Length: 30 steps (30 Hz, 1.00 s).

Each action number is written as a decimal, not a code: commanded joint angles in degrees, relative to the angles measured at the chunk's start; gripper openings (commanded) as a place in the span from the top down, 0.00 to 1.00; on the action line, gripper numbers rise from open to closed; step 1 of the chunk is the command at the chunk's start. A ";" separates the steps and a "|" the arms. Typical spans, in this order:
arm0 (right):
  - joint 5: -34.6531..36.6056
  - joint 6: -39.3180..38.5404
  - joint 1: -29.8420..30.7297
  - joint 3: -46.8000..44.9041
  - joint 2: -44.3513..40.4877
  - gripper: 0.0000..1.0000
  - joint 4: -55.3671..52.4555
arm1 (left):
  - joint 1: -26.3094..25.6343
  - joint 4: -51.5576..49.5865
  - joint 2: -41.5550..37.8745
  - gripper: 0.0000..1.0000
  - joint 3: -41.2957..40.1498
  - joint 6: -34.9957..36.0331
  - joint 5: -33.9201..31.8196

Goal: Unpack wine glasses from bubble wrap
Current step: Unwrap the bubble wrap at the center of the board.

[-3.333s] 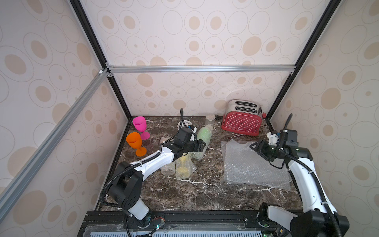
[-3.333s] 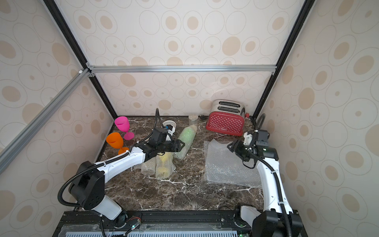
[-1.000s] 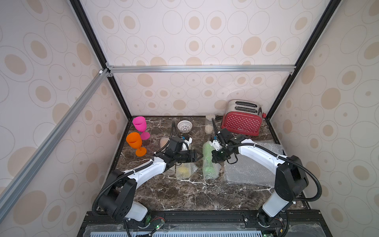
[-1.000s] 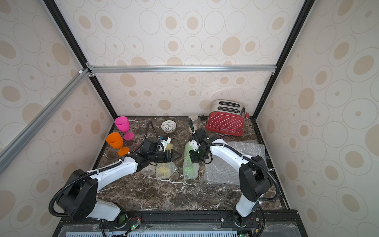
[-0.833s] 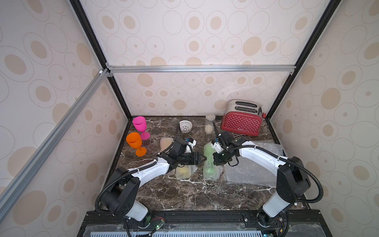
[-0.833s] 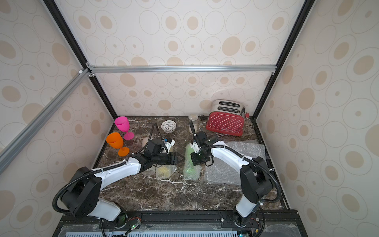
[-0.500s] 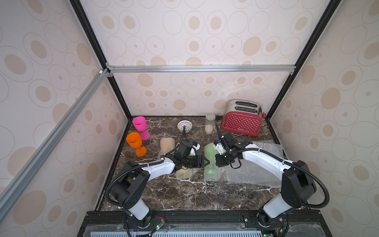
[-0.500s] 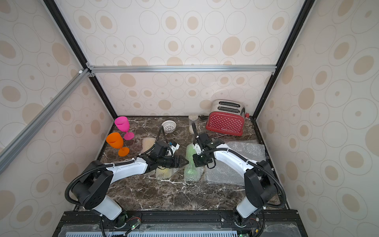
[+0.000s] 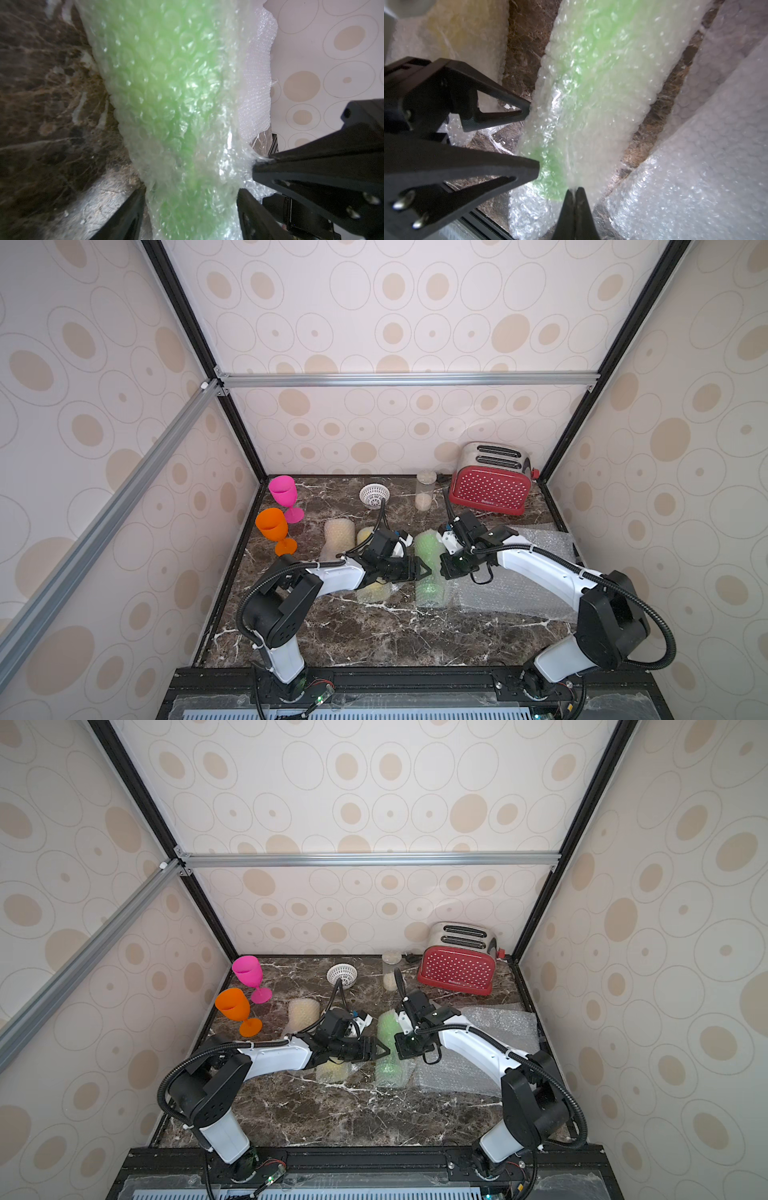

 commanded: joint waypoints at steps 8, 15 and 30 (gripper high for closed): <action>-0.01 1.69 0.04 -1.93 -1.04 0.87 1.91 | -0.86 0.97 0.85 0.83 3.41 -0.95 -0.87; 7.87 3.19 2.54 -2.55 -2.94 0.69 3.00 | -1.34 -1.62 -1.46 1.00 4.51 -0.88 -2.81; 27.15 5.47 10.65 -1.74 -0.69 0.52 6.33 | -3.72 -11.71 -3.74 1.00 9.01 -0.19 -7.34</action>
